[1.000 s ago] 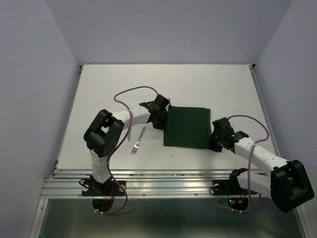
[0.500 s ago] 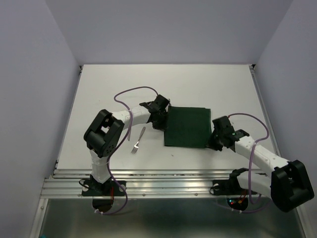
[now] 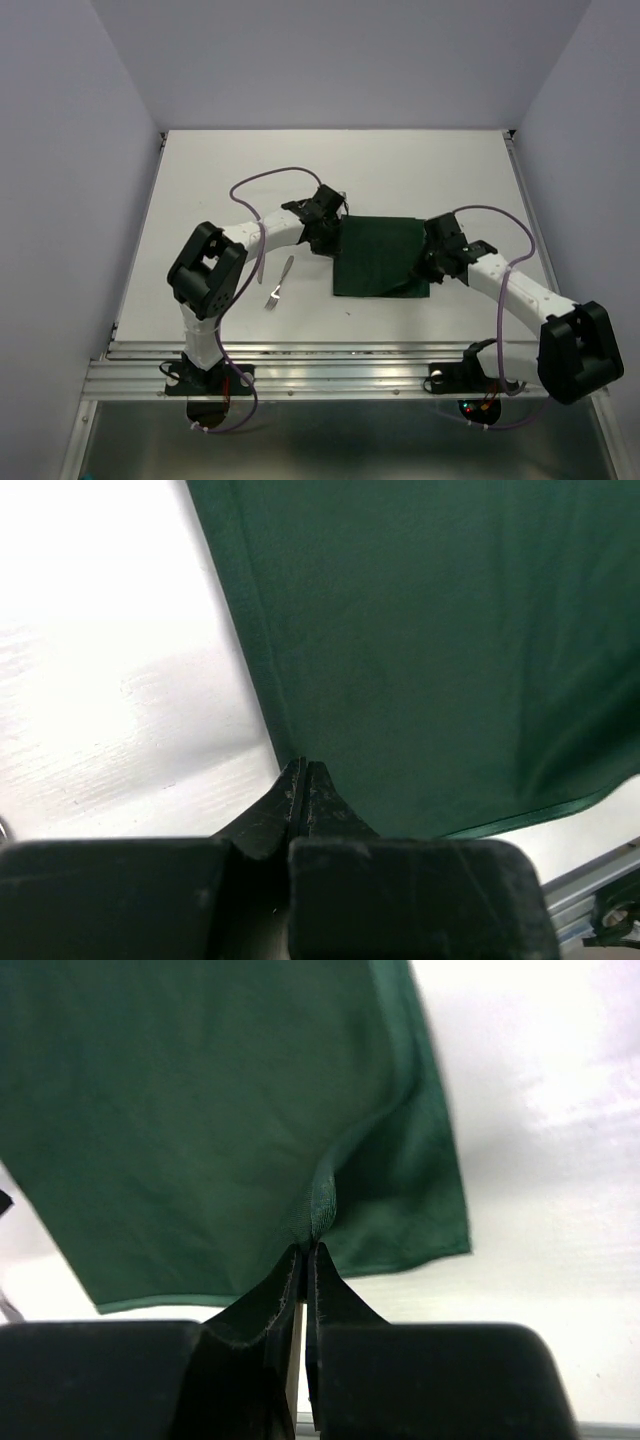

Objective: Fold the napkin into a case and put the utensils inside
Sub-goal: Pick up the top corner of the square-folded napkin from the center of the board, then fold the top corner of the square-folded napkin at the center of the board.

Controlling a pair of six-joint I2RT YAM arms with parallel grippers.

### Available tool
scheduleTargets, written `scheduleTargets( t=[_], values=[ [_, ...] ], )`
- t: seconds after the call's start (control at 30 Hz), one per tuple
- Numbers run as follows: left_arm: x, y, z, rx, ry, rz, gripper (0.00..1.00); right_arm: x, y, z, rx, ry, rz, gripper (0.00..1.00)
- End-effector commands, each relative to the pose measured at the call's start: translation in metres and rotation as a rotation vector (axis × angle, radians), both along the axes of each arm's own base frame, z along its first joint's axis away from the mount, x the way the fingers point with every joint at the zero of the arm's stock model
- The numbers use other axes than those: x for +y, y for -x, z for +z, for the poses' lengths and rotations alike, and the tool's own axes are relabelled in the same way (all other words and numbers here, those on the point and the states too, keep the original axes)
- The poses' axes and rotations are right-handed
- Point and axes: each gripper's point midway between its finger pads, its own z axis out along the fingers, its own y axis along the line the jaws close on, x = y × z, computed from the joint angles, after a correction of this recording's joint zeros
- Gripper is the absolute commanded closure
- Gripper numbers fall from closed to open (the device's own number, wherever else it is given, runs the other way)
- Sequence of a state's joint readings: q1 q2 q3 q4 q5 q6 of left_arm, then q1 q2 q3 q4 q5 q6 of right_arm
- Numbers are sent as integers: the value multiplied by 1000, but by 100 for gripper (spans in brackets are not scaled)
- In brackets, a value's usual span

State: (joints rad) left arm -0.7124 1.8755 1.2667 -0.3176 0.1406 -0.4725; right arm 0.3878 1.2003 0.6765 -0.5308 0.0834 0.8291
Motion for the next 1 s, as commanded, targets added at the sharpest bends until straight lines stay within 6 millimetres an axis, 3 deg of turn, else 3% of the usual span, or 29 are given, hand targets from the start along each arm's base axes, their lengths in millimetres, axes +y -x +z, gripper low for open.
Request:
scheduleTargets(
  t=[0.0,0.1,0.4,0.63,0.97],
  values=[
    [-12,-16,59,-111,83,17,100,16,-45,34,-140,-2,53,98],
    [-12,-19,76,-134,104,37,100,28,-70,48,-176,-13,80,98],
    [7,-24,95,-180,97,93,100,64,-114,46,-191,-62,150,98],
    [14,-24,99,-187,104,118,100,94,-130,43,-189,-80,200,97],
    [13,-23,100,-189,124,130,100,114,-141,30,-168,-66,240,95]
  ],
)
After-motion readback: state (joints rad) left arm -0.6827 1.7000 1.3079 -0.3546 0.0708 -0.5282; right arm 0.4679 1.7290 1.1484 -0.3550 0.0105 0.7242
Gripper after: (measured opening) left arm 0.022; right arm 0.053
